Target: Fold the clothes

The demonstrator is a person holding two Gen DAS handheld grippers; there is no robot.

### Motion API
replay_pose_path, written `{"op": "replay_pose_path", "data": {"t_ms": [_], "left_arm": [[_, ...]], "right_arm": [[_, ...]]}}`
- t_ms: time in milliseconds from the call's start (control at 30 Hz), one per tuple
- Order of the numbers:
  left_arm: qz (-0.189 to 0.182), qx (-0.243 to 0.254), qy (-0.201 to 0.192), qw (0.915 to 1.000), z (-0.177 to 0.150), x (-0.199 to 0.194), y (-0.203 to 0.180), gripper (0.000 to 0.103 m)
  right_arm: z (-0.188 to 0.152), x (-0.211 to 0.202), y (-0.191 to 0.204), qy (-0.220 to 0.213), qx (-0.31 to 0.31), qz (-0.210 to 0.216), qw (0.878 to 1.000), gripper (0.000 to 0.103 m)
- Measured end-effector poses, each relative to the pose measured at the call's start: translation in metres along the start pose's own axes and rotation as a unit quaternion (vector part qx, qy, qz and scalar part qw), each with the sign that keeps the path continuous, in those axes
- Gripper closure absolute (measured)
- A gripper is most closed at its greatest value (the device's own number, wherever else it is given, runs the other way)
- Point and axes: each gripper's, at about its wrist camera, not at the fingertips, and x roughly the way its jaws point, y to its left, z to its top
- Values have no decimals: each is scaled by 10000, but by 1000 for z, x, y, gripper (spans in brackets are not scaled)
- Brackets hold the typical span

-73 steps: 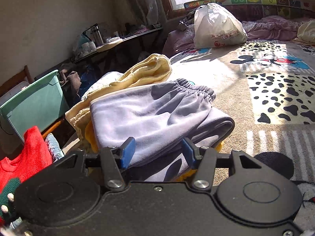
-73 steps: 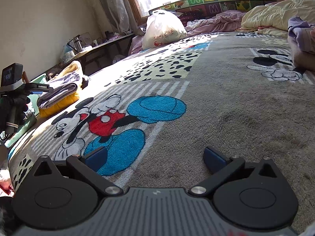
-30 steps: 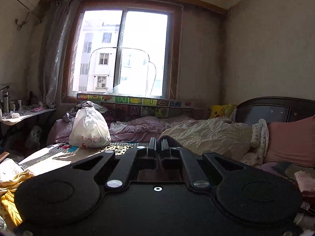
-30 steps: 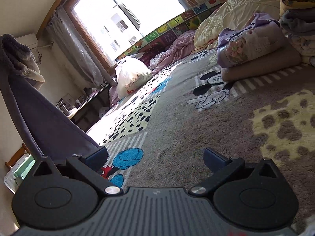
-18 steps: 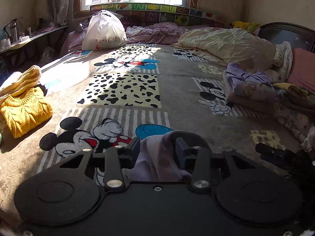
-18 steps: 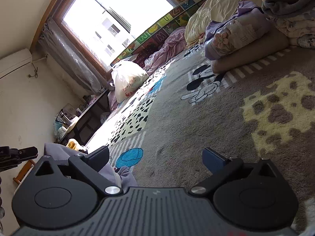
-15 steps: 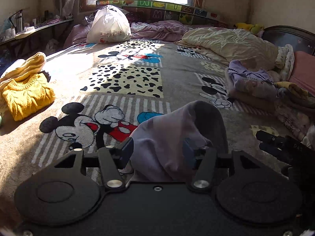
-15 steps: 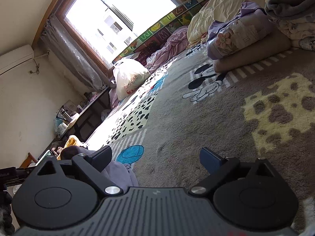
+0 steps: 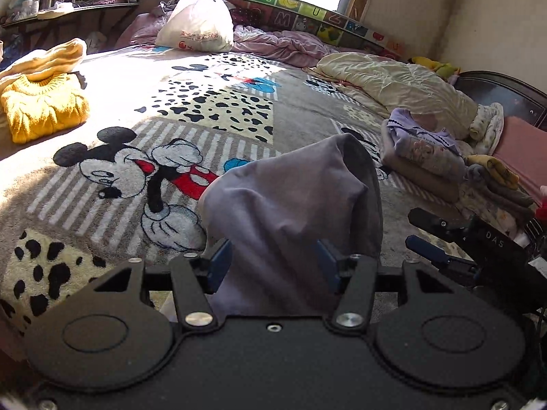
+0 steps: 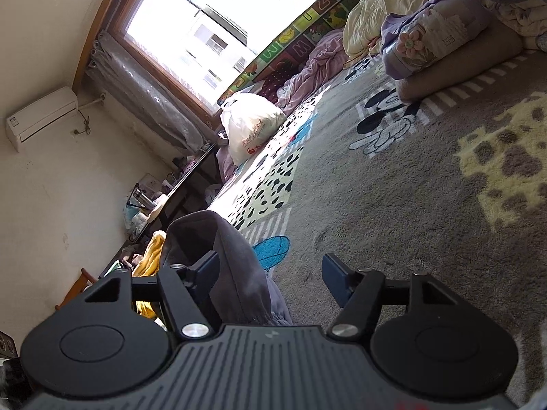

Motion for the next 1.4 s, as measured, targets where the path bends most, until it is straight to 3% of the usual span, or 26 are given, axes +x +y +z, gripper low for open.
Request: {"op": "replay_pose_path", "data": {"t_ms": [100,200,267,333,367,400,433,500,633,833,1133,1233,1300,1367,1400], "left_arm": [[109,247,202,9994,-17,17,-7,49],[393,526,384,9971,-35,31,-9,49],[521,544,489,9960,-44,40,-5,49],[555,522,632,9951,-51,49,-1,49],[553,550,704,9945,-54,53,0,49],[562,628,746,9937,-56,56,0,52],[613,704,738,9929,-58,57,1,71],[679,831,720,9916,-61,57,3,84],[695,961,575,9913,-56,50,11,100],[1130,1224,-40,9860,-35,37,20,102],[1737,1325,-917,9715,12,37,27,103],[1639,1180,-684,9770,13,50,31,102],[1412,1048,-351,9838,9,58,34,101],[1119,603,-251,9916,4,52,43,95],[1000,377,-280,9939,3,46,49,86]], "right_arm": [[-8,16,3,329,-36,191,9993,37],[-20,34,5,687,-142,124,9975,38],[-26,42,5,805,-148,162,9965,49],[-29,48,7,821,-161,296,9961,70],[-29,49,8,814,-178,384,9958,71],[-30,51,9,807,-196,471,9954,74],[-29,51,11,779,-236,514,9954,75],[-28,48,17,625,-355,521,9961,77],[-14,33,17,61,-545,181,9983,79],[17,-1,-2,-798,-876,-693,9905,80],[32,-35,-14,-1360,-1611,-1494,9660,80],[31,-36,-16,-1236,-1871,-1869,9564,80],[30,-32,-24,-908,-1877,-2076,9557,80],[28,-28,-33,-568,-1836,-2205,9563,80],[27,-28,-38,-396,-1791,-2226,9575,80]]}}
